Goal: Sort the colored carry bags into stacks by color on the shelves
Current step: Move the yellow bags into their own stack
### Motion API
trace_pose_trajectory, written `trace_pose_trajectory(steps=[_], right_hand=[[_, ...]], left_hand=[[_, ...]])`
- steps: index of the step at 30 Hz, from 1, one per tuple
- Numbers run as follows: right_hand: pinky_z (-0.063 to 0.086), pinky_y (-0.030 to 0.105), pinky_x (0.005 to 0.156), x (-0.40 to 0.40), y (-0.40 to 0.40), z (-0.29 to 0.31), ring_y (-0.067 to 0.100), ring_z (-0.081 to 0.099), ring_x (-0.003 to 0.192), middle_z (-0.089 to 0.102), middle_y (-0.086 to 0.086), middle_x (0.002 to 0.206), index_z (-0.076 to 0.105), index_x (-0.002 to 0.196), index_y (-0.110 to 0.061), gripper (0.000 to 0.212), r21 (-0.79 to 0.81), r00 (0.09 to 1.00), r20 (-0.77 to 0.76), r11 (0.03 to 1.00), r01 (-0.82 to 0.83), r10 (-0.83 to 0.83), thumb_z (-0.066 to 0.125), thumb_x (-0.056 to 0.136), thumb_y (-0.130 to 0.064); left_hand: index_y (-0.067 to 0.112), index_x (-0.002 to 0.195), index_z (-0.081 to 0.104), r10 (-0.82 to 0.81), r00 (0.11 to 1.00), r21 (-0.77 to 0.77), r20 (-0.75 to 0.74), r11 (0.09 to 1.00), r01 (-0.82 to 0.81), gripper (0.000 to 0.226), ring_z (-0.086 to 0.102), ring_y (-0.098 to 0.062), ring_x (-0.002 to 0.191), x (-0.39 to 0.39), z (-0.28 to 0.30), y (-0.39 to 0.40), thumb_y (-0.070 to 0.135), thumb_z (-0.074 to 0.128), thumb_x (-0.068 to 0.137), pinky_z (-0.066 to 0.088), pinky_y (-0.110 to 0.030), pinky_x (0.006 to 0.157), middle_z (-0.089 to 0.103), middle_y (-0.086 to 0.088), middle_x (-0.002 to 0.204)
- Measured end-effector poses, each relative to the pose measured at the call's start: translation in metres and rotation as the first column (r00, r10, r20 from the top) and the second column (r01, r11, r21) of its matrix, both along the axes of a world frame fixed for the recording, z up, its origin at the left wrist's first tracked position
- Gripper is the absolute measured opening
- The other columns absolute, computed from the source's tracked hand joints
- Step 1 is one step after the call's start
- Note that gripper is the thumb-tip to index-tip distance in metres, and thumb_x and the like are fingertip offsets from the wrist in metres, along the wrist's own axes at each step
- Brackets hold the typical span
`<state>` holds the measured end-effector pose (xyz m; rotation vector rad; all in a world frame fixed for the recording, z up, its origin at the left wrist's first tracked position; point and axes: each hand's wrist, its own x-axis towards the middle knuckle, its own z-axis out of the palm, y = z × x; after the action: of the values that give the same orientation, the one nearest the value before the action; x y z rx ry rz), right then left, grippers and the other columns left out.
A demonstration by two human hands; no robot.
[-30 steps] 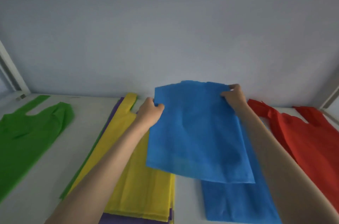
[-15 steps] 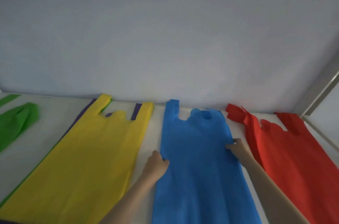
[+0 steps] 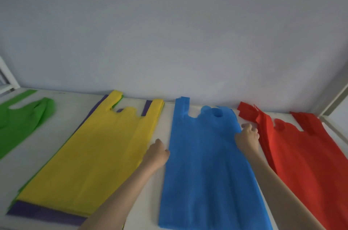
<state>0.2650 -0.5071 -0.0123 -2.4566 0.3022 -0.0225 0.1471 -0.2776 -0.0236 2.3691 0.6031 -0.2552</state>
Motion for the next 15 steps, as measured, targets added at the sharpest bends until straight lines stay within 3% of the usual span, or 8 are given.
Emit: trace_pose_trajectory(steps=[3, 5, 7, 15], right_hand=[[0.039, 0.035, 0.096, -0.003, 0.033, 0.011, 0.034, 0.041, 0.124, 0.043, 0.02, 0.133, 0.048, 0.128, -0.003, 0.04, 0.006, 0.983, 0.102, 0.988, -0.155, 0.154, 0.04, 0.088, 0.0], [0.044, 0.035, 0.087, -0.007, 0.061, 0.017, 0.032, 0.047, 0.118, 0.045, 0.017, 0.13, 0.053, 0.124, -0.005, 0.037, 0.009, 0.958, 0.103, 0.963, -0.27, 0.268, 0.039, 0.09, -0.003], [0.048, 0.039, 0.088, -0.015, 0.09, 0.022, 0.031, 0.048, 0.116, 0.046, 0.014, 0.128, 0.054, 0.121, -0.006, 0.035, -0.007, 0.931, 0.097, 0.936, -0.353, 0.352, 0.037, 0.091, -0.004], [0.046, 0.039, 0.095, -0.047, 0.204, 0.015, 0.029, 0.048, 0.12, 0.051, 0.014, 0.129, 0.053, 0.124, -0.006, 0.033, -0.061, 0.9, 0.044, 0.901, -0.431, 0.433, 0.039, 0.094, -0.012]], left_hand=[[0.0, 0.117, 0.045, 0.033, 0.999, 0.103, 0.022, 0.994, -0.035, 0.026, 0.057, -0.029, 0.101, -0.008, 0.013, 0.028, 0.016, 0.039, 0.097, 0.046, -0.036, 0.08, 0.055, -0.014, 0.119], [0.001, 0.121, 0.046, 0.057, 0.997, 0.173, 0.052, 0.983, -0.065, 0.029, 0.056, -0.026, 0.096, -0.014, 0.019, 0.051, 0.016, 0.039, 0.097, 0.046, -0.036, 0.077, 0.056, -0.013, 0.121], [0.002, 0.122, 0.046, 0.073, 0.995, 0.247, 0.074, 0.965, -0.089, 0.029, 0.057, -0.027, 0.1, -0.02, 0.024, 0.074, 0.016, 0.038, 0.098, 0.045, -0.035, 0.075, 0.055, -0.012, 0.122], [0.003, 0.127, 0.042, 0.09, 0.995, 0.498, 0.037, 0.862, -0.096, 0.034, 0.044, -0.03, 0.125, -0.049, 0.028, 0.183, 0.019, 0.04, 0.097, 0.043, -0.038, 0.095, 0.047, -0.015, 0.132]])
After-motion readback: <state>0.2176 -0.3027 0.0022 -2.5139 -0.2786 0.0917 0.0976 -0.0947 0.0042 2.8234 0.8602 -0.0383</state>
